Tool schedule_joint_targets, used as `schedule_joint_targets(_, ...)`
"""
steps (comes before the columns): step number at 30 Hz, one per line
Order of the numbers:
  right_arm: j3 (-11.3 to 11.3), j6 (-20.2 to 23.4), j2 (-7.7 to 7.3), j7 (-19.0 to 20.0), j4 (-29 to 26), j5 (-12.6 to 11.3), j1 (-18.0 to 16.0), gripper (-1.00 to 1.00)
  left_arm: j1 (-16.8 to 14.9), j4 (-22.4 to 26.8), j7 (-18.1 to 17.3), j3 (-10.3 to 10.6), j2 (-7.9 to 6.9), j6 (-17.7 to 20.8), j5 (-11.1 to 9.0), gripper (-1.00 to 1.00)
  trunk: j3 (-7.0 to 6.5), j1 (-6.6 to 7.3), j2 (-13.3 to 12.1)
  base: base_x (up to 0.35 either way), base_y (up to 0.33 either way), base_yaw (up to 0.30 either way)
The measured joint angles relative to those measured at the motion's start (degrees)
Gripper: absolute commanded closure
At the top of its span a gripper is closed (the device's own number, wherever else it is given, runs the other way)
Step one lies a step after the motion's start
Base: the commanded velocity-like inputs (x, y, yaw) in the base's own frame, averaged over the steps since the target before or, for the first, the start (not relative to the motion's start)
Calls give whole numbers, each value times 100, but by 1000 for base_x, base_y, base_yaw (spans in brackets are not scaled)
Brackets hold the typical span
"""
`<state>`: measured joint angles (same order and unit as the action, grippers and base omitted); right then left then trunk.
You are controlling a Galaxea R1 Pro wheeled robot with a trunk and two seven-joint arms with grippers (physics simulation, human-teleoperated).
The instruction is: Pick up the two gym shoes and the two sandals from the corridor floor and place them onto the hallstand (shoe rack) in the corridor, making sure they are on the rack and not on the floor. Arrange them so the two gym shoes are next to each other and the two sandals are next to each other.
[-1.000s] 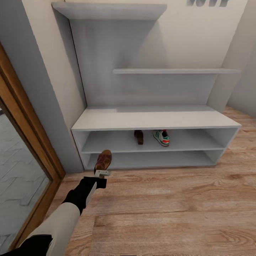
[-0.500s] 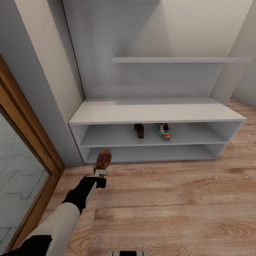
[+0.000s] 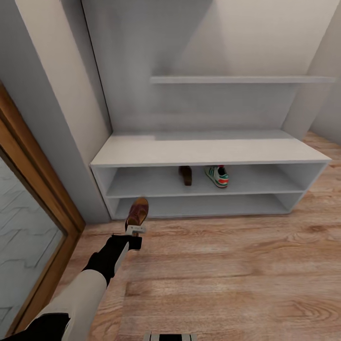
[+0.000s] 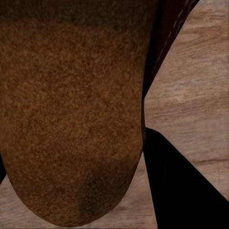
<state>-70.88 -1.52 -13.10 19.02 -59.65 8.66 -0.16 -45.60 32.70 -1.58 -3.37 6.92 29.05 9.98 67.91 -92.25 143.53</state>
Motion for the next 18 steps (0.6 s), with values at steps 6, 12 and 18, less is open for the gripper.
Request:
schedule_joint_targets(6,7,0,0,-1,31,7,0,100,-11,12,88,1,13,-8,8,100,0,0,0,271,0,0)
schedule_joint_targets(12,15,6,0,-2,42,8,0,100,-16,17,141,-4,16,-14,1,100,0,-2,0,67,-1,0)
schedule_joint_targets(18,17,6,0,-3,43,10,-2,100,-13,17,157,-5,13,-16,0,100,0,0,0,221,-109,0)
